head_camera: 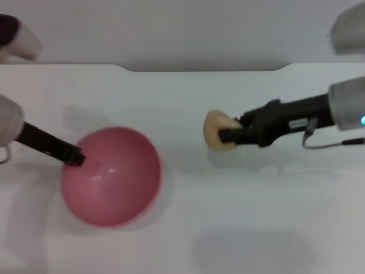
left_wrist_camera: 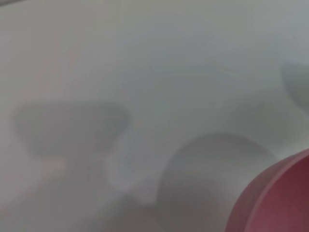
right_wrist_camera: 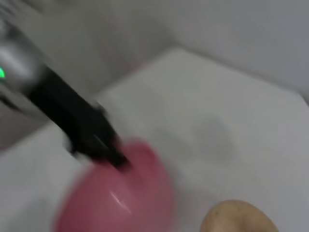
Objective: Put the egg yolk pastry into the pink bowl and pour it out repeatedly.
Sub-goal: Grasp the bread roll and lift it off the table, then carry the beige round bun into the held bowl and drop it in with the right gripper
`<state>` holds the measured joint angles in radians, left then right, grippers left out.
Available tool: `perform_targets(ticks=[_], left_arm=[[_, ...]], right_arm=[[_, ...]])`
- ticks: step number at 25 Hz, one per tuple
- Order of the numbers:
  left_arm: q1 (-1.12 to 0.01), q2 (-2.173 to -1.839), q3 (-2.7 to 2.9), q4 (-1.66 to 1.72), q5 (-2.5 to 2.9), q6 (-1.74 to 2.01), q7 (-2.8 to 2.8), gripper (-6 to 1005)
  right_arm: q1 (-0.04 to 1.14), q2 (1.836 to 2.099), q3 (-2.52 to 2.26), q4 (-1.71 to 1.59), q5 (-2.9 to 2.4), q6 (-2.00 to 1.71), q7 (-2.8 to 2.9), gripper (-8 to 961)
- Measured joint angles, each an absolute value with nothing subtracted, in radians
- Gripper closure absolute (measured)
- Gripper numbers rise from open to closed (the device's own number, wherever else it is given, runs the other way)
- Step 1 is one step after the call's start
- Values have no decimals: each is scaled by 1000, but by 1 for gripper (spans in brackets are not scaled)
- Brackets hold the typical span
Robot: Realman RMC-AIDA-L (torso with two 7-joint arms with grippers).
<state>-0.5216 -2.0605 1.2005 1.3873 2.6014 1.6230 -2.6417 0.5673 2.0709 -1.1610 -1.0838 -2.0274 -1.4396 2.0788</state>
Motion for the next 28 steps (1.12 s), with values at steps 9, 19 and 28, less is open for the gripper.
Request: perform_targets(ticks=[9,19,28], left_arm=[[-657,-2067,1419,1269,2535,1540,-2695,1000],[-682,-2067,1455,1267,2484,1513,-2698,1001],[-645,-2063,1463,1277,2483,1447,-2691,1000]], right_arm=[[623,2072,-1257,-1184,-1933,-1558,2022,698],[664,2076,-1404,-1144,-2019,-1457,2081,716],[637,2073,-1301,-1181,-2022,-1460,2140,353]])
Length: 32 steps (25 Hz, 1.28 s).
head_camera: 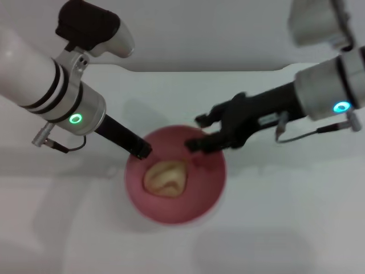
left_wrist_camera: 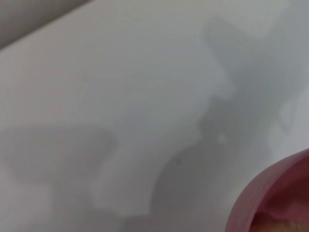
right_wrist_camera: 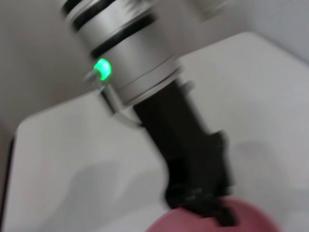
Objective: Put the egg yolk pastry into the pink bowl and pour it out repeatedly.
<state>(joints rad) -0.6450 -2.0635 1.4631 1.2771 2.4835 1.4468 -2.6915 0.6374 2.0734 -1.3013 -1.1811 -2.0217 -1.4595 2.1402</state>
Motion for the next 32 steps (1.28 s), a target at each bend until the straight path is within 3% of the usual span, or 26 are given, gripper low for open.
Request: perform_targets(ticks=[6,8,15,19,25,32], left_arm=[[-542,-2064,1517,1370,2482,1316,-2675,1000],[-360,-2060,1617,1554,2463,1075,-2648,1001],[-177,-2060,1834,1663,2437,693,-2474,1001],[-144,-2060,1947,1639,2460,489,-2371,1000],[-104,-2062,2197,1409,2600,-161,-2181,1000],[-184,-2076,2411,1029,2627,-833,-1888,1001]], right_arm=[[573,2069,-1018,-1169,-2034,-1471,2161,356],[535,2068,-871,-1142,-2090,-1470,2156,358],[482,2057,-719,-1068,-2155,-1473,2152,362],[461,2059,-689,-1065,-2156,-1474,2151,364],[438,2063,-658,-1064,-2158,-1477,2150,367],[437,2063,-648,-1063,-2161,-1477,2149,371]])
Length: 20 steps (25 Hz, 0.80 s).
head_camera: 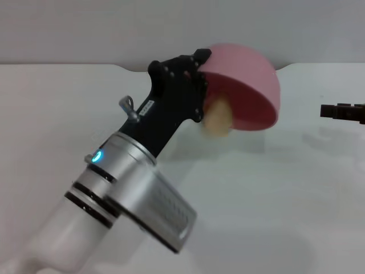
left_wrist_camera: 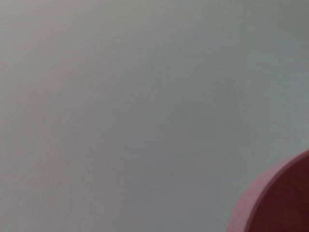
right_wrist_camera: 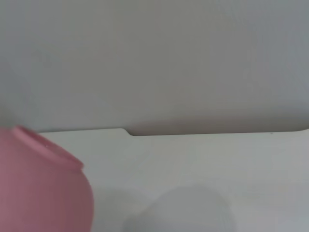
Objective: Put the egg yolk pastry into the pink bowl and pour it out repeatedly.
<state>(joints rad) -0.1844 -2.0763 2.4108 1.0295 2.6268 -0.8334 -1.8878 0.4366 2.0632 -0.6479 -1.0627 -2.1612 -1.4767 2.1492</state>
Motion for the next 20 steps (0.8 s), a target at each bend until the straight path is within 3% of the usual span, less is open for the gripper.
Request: perform_targets(ticks=[6,13,16,20], left_arm=[[-208,-2077,2444,968,2622,-875,-1612,1001],[-213,-2071,2409,1015,2453,-856,-1767,1000],[-193,-2066,2311,1127,2297,-696,-1813,1001],[-164,-2064,2051,1304,2115,-217,-1820,1001]], right_arm=[[445,2063,-650,-1063,-2159,-1471,2149,375],[455,2063,-686,-1053,-2154,-1475,2149,379],[473,2064,-712,-1032,-2153,-1475,2149,380],[510,2064,-759,-995,-2155,-1469,2136,383]])
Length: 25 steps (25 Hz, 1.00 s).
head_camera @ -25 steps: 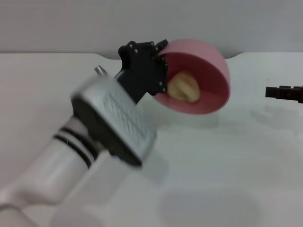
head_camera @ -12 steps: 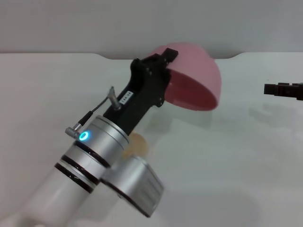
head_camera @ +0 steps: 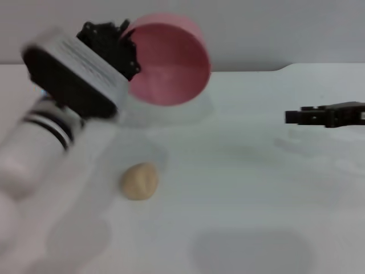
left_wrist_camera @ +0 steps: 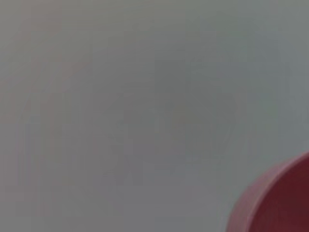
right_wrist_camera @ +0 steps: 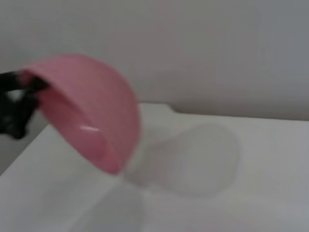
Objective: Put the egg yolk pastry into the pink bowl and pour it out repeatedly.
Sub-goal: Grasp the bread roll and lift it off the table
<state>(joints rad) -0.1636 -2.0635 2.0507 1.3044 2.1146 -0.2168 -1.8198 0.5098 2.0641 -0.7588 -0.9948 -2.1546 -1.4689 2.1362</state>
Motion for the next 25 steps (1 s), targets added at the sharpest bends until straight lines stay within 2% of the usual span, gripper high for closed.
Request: perform_targets(ticks=[3,6,11,20,25], left_arm=[[-190,-2063,1820,1346,2006,213,-1890,1001],[-281,-2055,1497,1312,2008,700,-2112,1000],[-328,-2053,1241,1307,2105,983,-2276,1000],[-303,-2050,997,1505,2372,1324,-2556,1001],[-285,-2055,941,1606,2456,1455,-2608,1000]], right_arm=[[547,2064,-788,-959,-2155,-1467,2121,384],[609,2065,-837,-895,-2156,-1456,2103,386],[671,2065,-938,-830,-2157,-1408,2099,389],[778,2078,-1256,-700,-2085,-1196,2103,394],[798,2081,-1466,-676,-1928,-1044,2076,397]])
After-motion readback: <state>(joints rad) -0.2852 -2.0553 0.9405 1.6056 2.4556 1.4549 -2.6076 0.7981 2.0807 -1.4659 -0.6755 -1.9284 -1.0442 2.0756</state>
